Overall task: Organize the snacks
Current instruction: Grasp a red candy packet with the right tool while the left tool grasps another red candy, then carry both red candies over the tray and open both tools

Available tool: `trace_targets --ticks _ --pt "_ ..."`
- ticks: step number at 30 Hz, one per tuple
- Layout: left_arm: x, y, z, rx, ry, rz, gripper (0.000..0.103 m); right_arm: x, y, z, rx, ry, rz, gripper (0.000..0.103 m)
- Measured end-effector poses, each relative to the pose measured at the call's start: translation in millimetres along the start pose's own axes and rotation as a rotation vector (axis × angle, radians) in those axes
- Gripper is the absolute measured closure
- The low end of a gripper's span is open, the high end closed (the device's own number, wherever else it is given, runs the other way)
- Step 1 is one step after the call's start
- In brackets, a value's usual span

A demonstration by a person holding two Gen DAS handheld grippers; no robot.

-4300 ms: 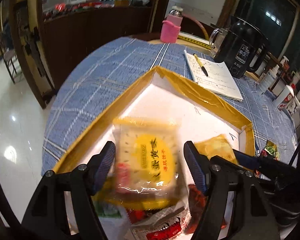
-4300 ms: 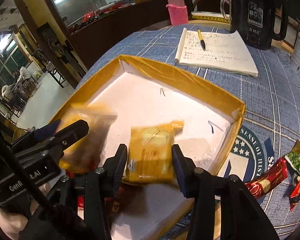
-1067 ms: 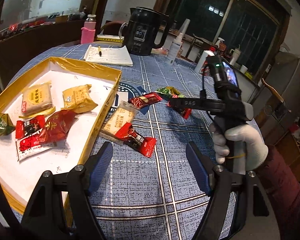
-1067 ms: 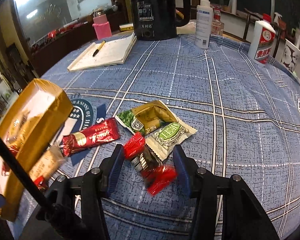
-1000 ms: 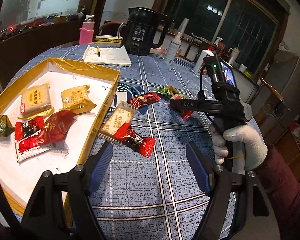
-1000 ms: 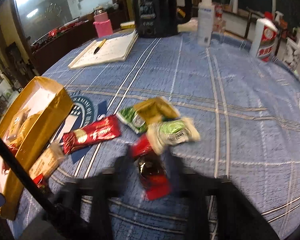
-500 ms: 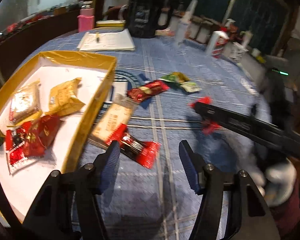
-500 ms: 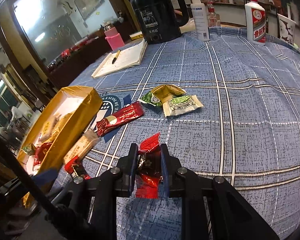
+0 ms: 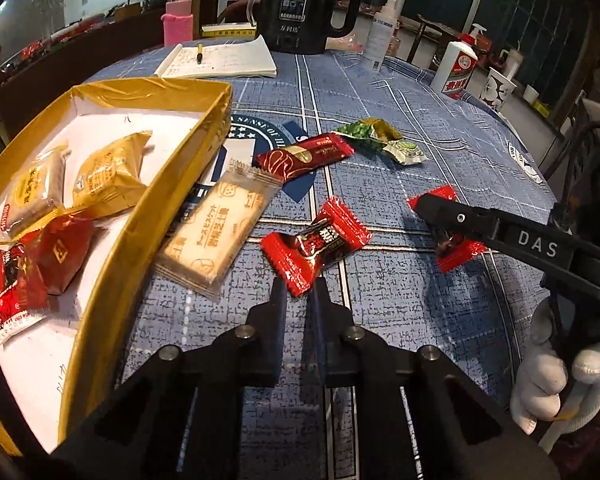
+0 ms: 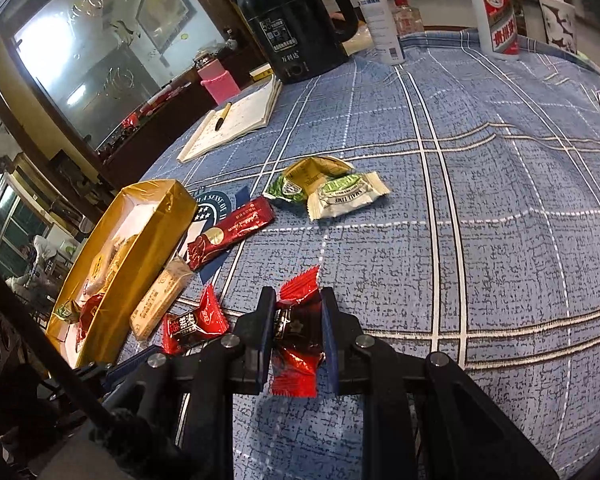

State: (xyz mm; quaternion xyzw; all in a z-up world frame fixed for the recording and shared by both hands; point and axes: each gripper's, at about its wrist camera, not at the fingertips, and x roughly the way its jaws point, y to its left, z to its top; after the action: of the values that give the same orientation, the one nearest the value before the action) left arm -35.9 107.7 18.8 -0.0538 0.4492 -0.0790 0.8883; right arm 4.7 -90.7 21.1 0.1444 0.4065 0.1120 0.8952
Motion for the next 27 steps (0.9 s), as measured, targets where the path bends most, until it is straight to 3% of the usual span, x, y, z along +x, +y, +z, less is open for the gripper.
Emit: trace_targets --ticks 2,4,7,8,11,14,16,17,22,27 --pt "-8 -2 0 -0.004 -0.028 -0.024 0.089 -2 -1 0 0.004 -0.008 -0.003 0.082" --pt "-16 -7 2 0.026 -0.059 -0.052 0.081 -3 -2 0 0.004 -0.017 -0.007 0.082" --pt "-18 -27 12 0.167 -0.080 -0.018 0.035 -4 -3 0 0.008 -0.018 -0.005 0.082" --pt "-14 -34 16 0.231 -0.072 -0.004 0.032 -4 -4 0 0.010 -0.018 -0.005 0.082" --pt "3 -46 24 0.368 -0.064 0.038 0.032 -4 -6 0 0.018 -0.020 -0.003 0.082" --pt "22 -47 27 0.417 -0.010 0.030 0.039 -4 -9 0 0.027 -0.021 -0.004 0.082" --pt "29 -49 23 0.438 0.021 0.006 0.074 -3 -10 -1 0.030 -0.018 -0.006 0.082" --pt "28 -48 23 0.428 0.032 -0.025 0.076 -3 -10 -1 0.031 -0.016 -0.006 0.082" --pt "27 -49 21 0.409 0.015 -0.015 0.077 -2 -12 -1 0.035 -0.015 -0.011 0.082" --pt "2 -38 21 0.308 -0.023 -0.063 0.077 -3 -13 -1 0.041 -0.019 -0.022 0.082"
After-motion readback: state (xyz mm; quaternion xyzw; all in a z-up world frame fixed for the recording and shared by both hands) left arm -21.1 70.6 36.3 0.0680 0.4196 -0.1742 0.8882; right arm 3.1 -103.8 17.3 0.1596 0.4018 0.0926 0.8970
